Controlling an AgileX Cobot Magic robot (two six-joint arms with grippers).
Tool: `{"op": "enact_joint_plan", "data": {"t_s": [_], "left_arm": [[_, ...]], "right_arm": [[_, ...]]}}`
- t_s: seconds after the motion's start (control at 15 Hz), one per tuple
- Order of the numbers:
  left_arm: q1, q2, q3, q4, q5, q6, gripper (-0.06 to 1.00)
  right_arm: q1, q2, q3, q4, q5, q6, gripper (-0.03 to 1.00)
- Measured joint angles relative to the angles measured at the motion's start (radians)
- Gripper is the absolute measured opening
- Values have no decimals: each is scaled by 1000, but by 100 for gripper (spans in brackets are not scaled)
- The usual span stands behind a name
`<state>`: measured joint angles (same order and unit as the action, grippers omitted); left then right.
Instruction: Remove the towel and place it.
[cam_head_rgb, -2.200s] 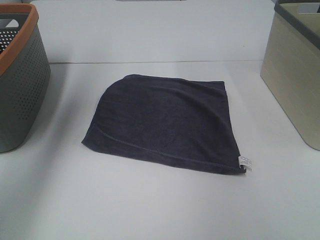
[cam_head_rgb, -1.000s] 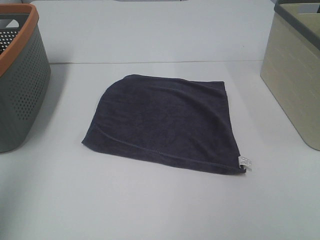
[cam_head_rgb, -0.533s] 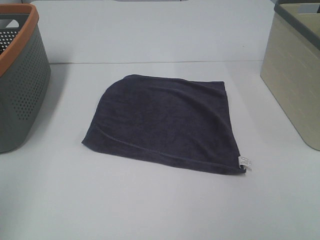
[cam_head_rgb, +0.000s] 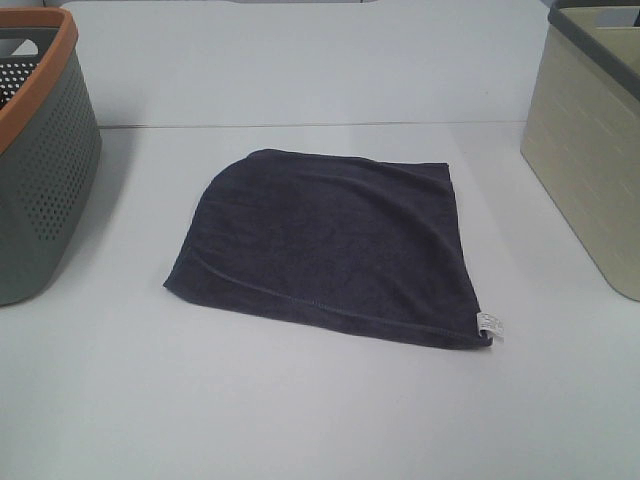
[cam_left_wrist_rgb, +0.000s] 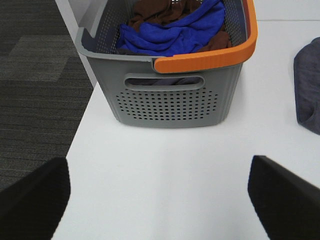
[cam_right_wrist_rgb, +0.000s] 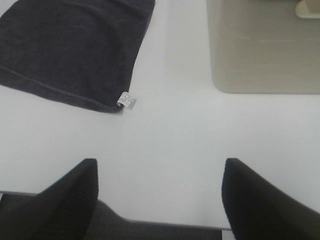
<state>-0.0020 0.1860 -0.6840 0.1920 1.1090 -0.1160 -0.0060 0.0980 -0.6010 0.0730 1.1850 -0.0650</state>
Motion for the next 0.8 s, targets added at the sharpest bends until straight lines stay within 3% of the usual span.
{"op": "enact_joint_plan", "data": {"t_s": [0.4, 0.53, 0.8], "left_arm": [[0, -165, 152, -201, -21, 116, 91], [3, -189, 184, -211, -48, 125, 91], [3, -191, 185, -203, -56, 126, 91]], "right_arm": [[4, -102, 37, -51, -37, 7, 70], [4, -102, 90, -54, -91, 65, 70], [4, -102, 99, -58, -112, 91, 70]]}}
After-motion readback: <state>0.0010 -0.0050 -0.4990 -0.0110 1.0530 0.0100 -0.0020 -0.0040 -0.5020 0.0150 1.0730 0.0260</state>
